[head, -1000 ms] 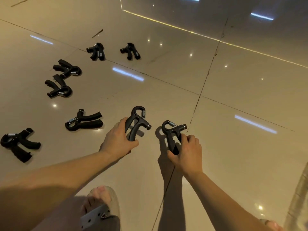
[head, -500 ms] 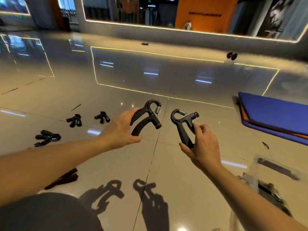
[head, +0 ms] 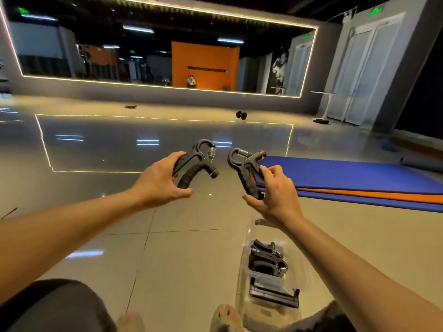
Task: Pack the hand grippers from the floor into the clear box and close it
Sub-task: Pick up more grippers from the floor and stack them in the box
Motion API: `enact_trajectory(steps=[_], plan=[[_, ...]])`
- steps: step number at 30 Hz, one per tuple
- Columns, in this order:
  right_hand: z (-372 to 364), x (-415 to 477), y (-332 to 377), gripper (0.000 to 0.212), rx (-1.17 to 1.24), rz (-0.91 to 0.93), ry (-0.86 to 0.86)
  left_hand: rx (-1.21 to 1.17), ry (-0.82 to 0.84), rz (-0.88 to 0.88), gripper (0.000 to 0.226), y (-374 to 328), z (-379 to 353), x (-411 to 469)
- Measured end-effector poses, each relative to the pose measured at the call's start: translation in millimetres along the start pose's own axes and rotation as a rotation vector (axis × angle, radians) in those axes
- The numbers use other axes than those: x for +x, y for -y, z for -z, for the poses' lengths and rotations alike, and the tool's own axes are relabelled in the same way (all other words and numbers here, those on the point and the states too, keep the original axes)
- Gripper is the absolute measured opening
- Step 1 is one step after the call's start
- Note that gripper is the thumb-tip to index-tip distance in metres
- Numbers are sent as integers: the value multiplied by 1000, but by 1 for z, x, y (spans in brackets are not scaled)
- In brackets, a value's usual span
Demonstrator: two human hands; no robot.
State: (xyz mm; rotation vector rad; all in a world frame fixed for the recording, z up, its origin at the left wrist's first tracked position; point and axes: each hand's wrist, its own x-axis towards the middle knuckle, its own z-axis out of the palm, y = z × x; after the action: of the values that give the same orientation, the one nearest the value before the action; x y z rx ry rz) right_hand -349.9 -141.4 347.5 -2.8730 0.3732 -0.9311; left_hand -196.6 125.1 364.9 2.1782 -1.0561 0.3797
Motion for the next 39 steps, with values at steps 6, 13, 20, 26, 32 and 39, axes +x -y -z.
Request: enact_trajectory(steps=[6,13,20,26,32,39], plan=[[26,-34,-39,81,-54,-47,47,-112,44,-11,97,-54,-56,-8],[30,-33,-85,80,-123,-87,97,-159,123,-30,87,-59,-117,7],[-2,-42,-142,79,-131,-189,125,-188,263,-37,83,-39,-180,49],[-47,-52,-188,74,-41,-376,158,-222,385,-32,79,-27,-244,86],[-70,-39,-216,75,17,-465,145,-197,519,-72,79,-22,-292,121],[-63,-16,-238,80,36,-483,205,-224,582,-37,77,-25,-314,144]])
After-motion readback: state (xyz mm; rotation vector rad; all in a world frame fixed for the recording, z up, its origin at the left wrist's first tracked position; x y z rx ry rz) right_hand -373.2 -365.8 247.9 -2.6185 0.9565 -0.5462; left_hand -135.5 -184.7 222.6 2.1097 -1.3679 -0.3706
